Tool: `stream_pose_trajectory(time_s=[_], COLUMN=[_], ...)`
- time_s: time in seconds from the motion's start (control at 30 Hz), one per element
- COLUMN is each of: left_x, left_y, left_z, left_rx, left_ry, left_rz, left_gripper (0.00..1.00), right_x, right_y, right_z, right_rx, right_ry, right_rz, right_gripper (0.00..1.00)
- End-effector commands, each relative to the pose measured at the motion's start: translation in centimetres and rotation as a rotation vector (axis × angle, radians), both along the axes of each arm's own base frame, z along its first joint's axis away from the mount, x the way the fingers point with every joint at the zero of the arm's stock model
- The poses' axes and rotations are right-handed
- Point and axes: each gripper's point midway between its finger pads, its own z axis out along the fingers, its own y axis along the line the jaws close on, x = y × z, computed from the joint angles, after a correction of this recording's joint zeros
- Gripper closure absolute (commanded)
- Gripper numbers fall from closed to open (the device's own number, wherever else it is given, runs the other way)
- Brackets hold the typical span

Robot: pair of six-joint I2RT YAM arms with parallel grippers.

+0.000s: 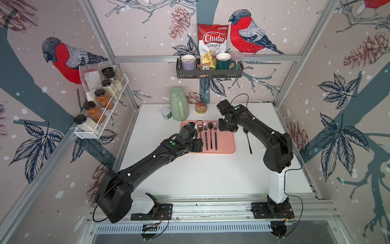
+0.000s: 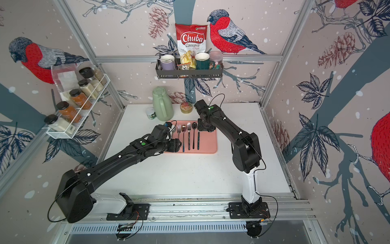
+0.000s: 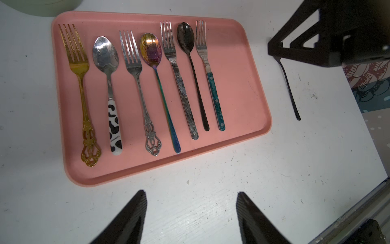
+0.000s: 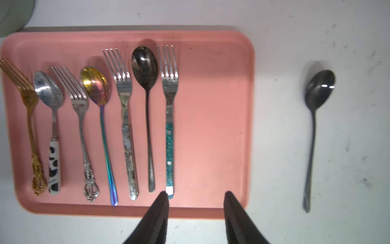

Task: Set the spoon and fork side by side
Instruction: Place the fork on the tray, then pick up the spoon from the center of the board.

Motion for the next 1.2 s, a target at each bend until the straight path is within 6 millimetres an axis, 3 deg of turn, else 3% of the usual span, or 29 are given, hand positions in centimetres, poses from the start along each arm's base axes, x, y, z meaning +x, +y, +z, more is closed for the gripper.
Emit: stream_pose_trajectory(time_s=[0.0,0.13,0.27,0.47,1.03,1.17], left_x=[-0.1,-0.1,-0.2,-0.1,0.0,0.1], left_y=[-0.1,-0.1,-0.1,-0.1,-0.6,-0.6], left_z=[0.0,0.1,0.1,-0.3,-0.5,-0.3], left_rx=[-0.003,-0.007,-0.003,0.002,-0.01,-0.008], left_ry=[0.0,-0.002,-0.001,0.006,0.022,0.017], left_rz=[-0.004,-0.004,-0.003,-0.001,-0.005,-0.006], left_gripper=[0.32,0.32,0.32,0.32,0.32,0.32], right_x=[-0.5,-0.6,-0.6,-0.7,1.3,1.3], right_y=[-3.3,-7.3,-10.9,-14.5,-16.9,-16.9], right_z=[0.7,-0.7,-3.4,-7.6,-13.7,-14.3], right_rx=[-0.064,-0.058,-0.065,-0.04,-0.009,0.01], right_ry=[-0.012,0.002,0.031,0.102,0.187,0.201], right_rz=[-0.001,-0.045,-0.084,-0.137,-0.182,-0.186], right_gripper=[0.55,0.55,0.56,0.57,0.62,0.7])
